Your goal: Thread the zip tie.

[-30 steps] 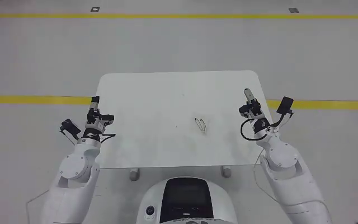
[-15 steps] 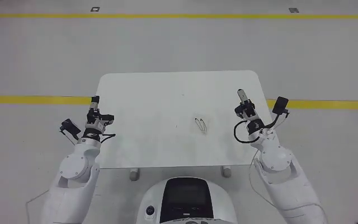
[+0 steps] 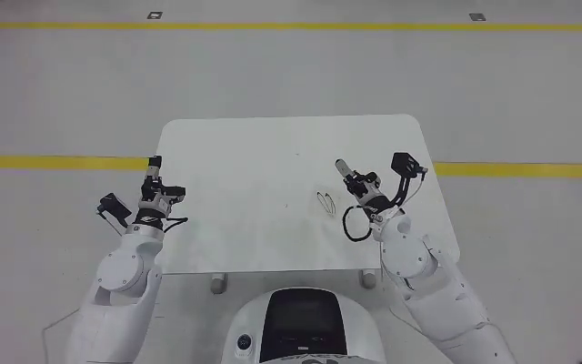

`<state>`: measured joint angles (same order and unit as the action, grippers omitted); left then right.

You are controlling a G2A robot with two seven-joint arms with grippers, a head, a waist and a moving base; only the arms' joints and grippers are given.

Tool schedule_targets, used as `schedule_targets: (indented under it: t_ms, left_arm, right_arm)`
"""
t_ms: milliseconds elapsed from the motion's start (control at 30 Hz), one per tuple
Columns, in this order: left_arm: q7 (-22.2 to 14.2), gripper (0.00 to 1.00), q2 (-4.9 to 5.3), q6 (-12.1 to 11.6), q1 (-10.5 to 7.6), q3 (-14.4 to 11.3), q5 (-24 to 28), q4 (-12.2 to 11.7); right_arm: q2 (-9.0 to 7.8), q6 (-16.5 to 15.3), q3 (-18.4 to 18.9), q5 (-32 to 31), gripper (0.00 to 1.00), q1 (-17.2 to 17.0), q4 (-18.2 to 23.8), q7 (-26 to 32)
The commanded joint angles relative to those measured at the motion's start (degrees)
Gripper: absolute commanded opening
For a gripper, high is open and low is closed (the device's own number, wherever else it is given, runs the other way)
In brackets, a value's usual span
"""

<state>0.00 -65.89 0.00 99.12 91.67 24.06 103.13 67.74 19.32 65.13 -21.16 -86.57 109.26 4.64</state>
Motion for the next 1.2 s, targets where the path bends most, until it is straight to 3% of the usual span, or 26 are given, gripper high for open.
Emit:
schedule_targets:
  t_ms: [0,200,333,600,933,1000,1167]
  left_arm:
    - [0.00,1.00,0.00,0.00,0.00,0.00,0.00,0.00]
    - [0.00,1.00,0.00,0.00,0.00,0.00,0.00,0.00]
    - [0.00,1.00,0.00,0.00,0.00,0.00,0.00,0.00]
    - [0.00,1.00,0.00,0.00,0.00,0.00,0.00,0.00]
    - [0.00,1.00,0.00,0.00,0.00,0.00,0.00,0.00]
    - [0.00,1.00,0.00,0.00,0.00,0.00,0.00,0.00]
    - [0.00,1.00,0.00,0.00,0.00,0.00,0.00,0.00]
  right_arm:
    - [0.00,0.00,0.00,-0.01,1.00,0.00,0.00,0.00]
    - [-0.08,0.06,-0.45,-1.21,1.00,0.32,-0.41,1.41]
    - [-0.48,0.16,-1.37,-9.59,1.00,5.22,-3.03,15.23]
    - [0.59,0.16,-2.91,-17.60,1.00,11.25,-5.89,33.90]
    - [0.66,0.05,-2.93,-17.06,1.00,11.49,-6.01,34.14]
    - [0.74,0.16,-3.19,-18.54,1.00,13.07,-6.01,35.34]
    - [1.38,0.16,-5.86,-23.22,1.00,19.03,-8.52,45.17]
